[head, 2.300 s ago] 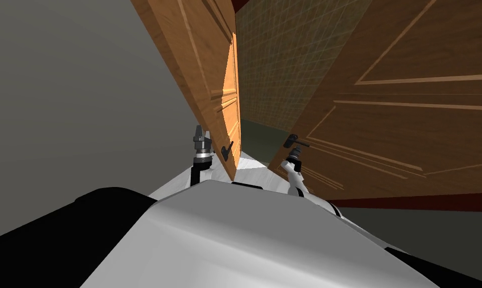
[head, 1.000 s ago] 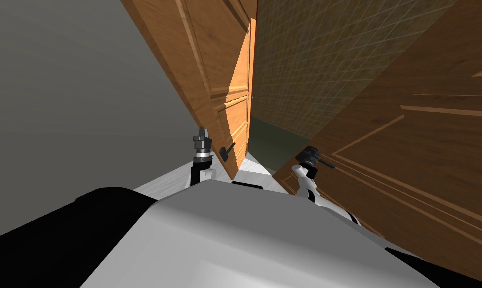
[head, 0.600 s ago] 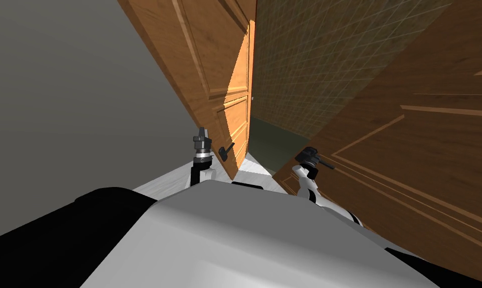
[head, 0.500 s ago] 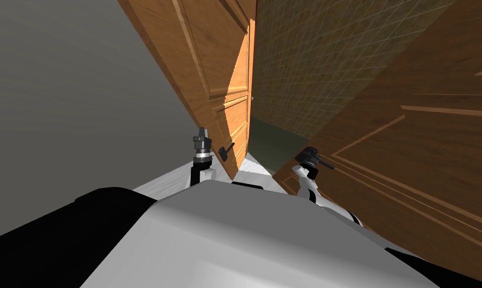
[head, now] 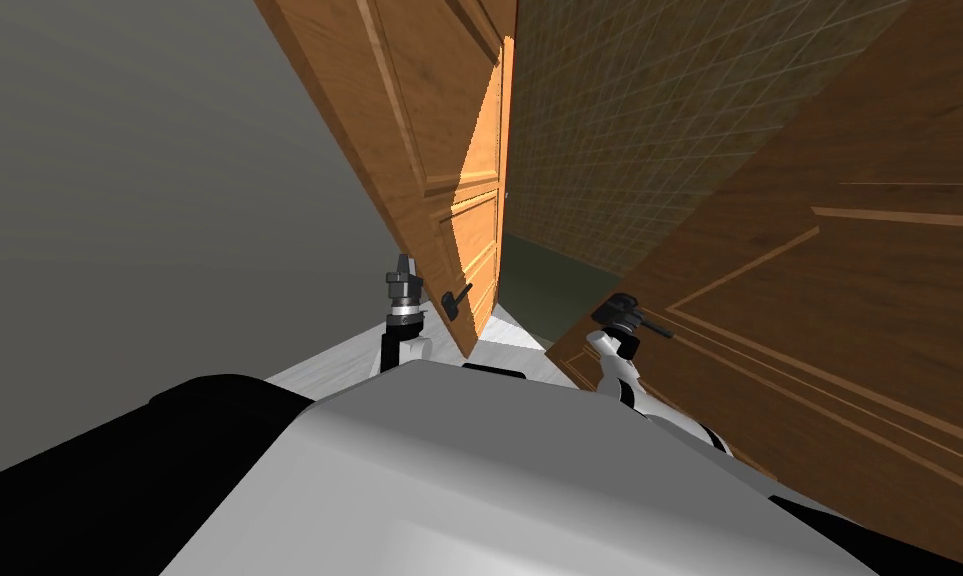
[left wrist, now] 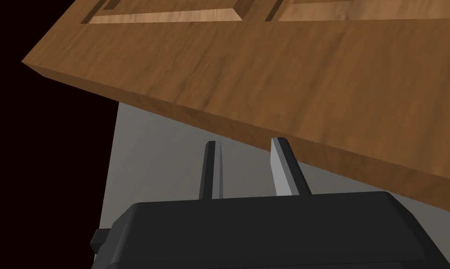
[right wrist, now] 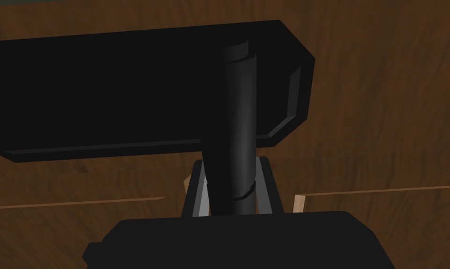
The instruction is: Pull the door open
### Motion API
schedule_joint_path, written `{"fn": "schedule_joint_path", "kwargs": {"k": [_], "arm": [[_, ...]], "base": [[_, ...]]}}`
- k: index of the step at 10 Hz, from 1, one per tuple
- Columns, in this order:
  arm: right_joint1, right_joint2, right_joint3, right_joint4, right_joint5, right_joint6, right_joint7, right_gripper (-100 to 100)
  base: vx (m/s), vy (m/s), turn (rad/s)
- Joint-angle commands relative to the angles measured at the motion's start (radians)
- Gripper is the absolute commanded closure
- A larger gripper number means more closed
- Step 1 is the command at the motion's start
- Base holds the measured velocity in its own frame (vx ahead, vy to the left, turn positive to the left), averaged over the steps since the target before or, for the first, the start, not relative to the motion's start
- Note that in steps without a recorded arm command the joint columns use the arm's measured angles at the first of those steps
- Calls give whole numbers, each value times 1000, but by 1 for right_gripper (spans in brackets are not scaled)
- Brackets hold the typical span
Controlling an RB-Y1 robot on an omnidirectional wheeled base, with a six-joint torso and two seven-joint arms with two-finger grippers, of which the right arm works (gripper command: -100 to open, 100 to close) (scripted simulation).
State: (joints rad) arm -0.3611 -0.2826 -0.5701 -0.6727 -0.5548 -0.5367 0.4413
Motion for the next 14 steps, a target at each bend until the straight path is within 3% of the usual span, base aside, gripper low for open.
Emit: {"fn": "schedule_joint_path", "kwargs": {"k": [1,5,11,12,14], "arm": [[6,2,13,1,5,10,-16,100],[31,-39,66,-2,28,36,-102,100],[58,-84,125,-5,54,65,-196,100],[60,-80,114,-14,50,65,-181,100],[60,-77,140,-17,62,71,-202,100]], "base": [[-118,109,27],[-160,92,69],[-131,3,64],[-65,-5,20],[-189,-7,62]]}}
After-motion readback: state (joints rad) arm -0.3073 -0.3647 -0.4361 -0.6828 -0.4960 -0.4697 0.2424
